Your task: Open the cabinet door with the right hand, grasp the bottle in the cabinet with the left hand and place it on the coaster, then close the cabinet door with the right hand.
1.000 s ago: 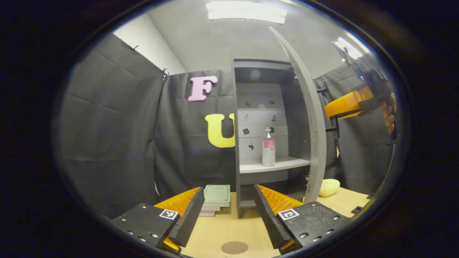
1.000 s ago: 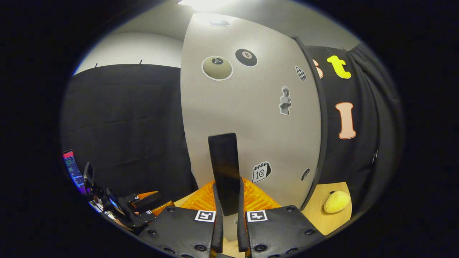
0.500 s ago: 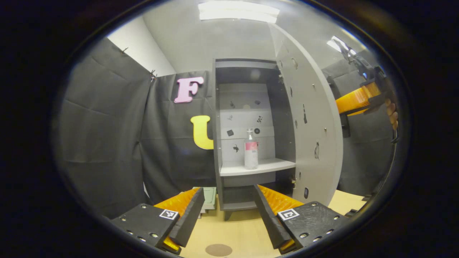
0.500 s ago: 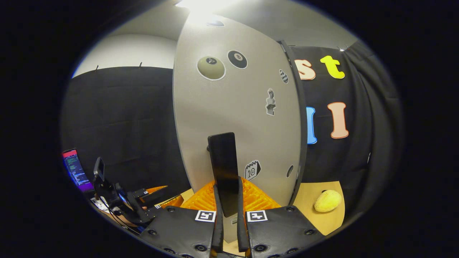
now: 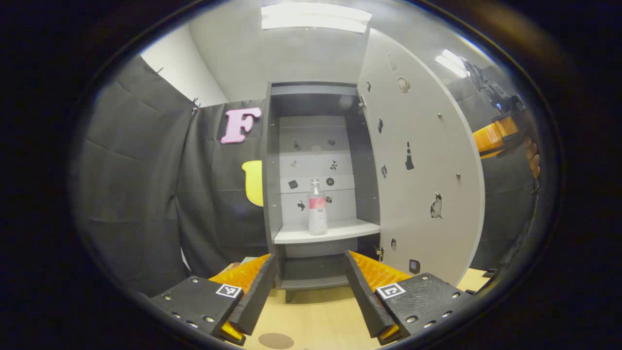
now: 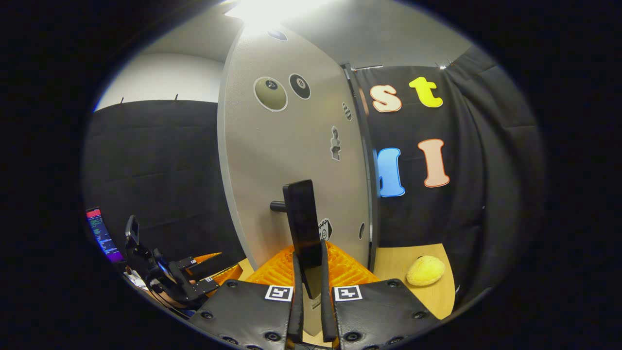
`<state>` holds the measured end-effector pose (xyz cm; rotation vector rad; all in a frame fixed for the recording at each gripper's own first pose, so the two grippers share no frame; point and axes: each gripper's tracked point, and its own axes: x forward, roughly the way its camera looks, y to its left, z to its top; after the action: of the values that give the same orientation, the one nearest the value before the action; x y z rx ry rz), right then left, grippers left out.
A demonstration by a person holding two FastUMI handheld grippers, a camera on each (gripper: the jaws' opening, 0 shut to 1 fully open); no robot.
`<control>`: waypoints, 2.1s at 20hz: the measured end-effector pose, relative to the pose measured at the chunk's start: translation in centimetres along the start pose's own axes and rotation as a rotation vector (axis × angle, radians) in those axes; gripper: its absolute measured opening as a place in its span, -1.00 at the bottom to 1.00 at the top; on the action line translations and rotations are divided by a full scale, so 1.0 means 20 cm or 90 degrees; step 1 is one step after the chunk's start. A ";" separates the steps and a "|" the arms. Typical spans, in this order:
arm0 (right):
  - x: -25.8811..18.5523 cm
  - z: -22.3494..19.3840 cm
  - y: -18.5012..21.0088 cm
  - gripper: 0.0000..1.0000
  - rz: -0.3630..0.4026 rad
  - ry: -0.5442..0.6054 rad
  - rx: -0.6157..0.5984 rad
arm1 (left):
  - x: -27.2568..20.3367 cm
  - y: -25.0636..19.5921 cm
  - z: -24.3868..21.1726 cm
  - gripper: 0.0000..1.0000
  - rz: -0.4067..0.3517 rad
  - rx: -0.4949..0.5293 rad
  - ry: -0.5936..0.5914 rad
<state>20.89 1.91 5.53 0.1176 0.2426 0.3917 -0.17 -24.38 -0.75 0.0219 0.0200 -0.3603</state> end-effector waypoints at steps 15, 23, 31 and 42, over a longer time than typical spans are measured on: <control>-0.10 0.00 -0.27 -0.74 -0.017 -0.031 -0.014 | 0.05 -0.28 0.03 0.65 0.021 0.015 0.001; -0.29 -0.13 -0.42 -0.65 -0.032 -0.005 -0.006 | 0.12 -0.33 0.11 0.75 0.046 0.020 0.000; -0.28 -0.21 -0.78 -0.24 -0.188 -0.004 -0.023 | 0.33 -0.28 0.20 0.70 0.031 0.009 -0.011; -0.21 -0.20 -0.98 0.97 -0.329 -0.032 -0.055 | 0.94 -0.10 0.23 0.69 -0.043 -0.035 0.009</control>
<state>23.31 -17.44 -0.60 -0.0225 0.1967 -0.1140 16.68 -33.02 3.44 -0.0304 0.0439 -0.4266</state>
